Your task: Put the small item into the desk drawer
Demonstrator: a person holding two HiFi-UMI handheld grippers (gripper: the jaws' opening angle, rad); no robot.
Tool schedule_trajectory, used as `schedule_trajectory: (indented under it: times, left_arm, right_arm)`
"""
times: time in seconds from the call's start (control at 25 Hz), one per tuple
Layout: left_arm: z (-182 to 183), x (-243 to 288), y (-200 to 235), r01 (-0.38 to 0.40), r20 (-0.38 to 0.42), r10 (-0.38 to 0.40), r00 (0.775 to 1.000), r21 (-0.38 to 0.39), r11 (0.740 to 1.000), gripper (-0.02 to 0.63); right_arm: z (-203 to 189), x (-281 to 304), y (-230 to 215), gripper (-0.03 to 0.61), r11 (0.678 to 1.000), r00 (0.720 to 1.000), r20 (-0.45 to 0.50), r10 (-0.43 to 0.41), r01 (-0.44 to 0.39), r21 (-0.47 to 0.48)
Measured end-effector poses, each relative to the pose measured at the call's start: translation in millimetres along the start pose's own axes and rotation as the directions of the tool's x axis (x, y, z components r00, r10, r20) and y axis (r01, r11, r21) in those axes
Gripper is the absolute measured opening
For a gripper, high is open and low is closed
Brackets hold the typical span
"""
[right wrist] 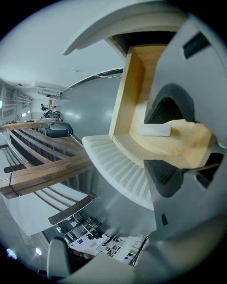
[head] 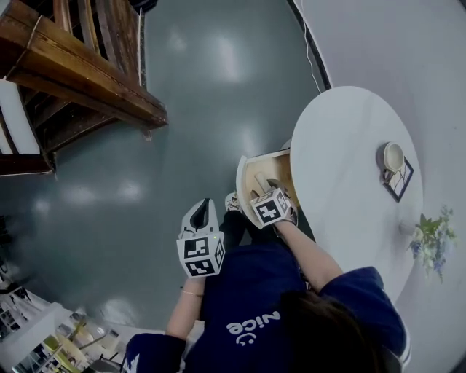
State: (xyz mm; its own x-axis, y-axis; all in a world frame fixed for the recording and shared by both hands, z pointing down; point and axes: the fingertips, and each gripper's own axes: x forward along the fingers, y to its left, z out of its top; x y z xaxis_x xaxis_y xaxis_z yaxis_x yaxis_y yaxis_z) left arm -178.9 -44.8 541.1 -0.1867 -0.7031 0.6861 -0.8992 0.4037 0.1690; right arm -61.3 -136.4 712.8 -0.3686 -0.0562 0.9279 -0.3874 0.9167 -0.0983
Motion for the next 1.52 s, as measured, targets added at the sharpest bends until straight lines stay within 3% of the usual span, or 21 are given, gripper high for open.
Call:
schedule_trajectory:
  times: [0.36, 0.64, 1.12, 1.52]
  left_arm:
    - [21, 0, -14, 0.082, 0.045, -0.082, 0.996, 0.006, 0.997, 0.005]
    - [42, 2, -41, 0.160, 0.079, -0.165, 0.983, 0.066, 0.985, 0.005]
    - [69, -3, -86, 0.266, 0.126, -0.288, 0.949, 0.171, 0.949, 0.005]
    - [96, -12, -113, 0.322, 0.183, -0.371, 0.910, 0.248, 0.914, 0.005]
  right_arm:
    - [30, -59, 7, 0.267, 0.997, 0.989, 0.145, -0.017, 0.006, 0.072]
    - [48, -113, -2, 0.267, 0.989, 0.955, 0.288, -0.071, 0.030, 0.145]
    - [62, -201, -19, 0.265, 0.958, 0.853, 0.481, -0.203, 0.072, 0.277]
    - [67, -257, -33, 0.265, 0.929, 0.757, 0.572, -0.317, 0.128, 0.346]
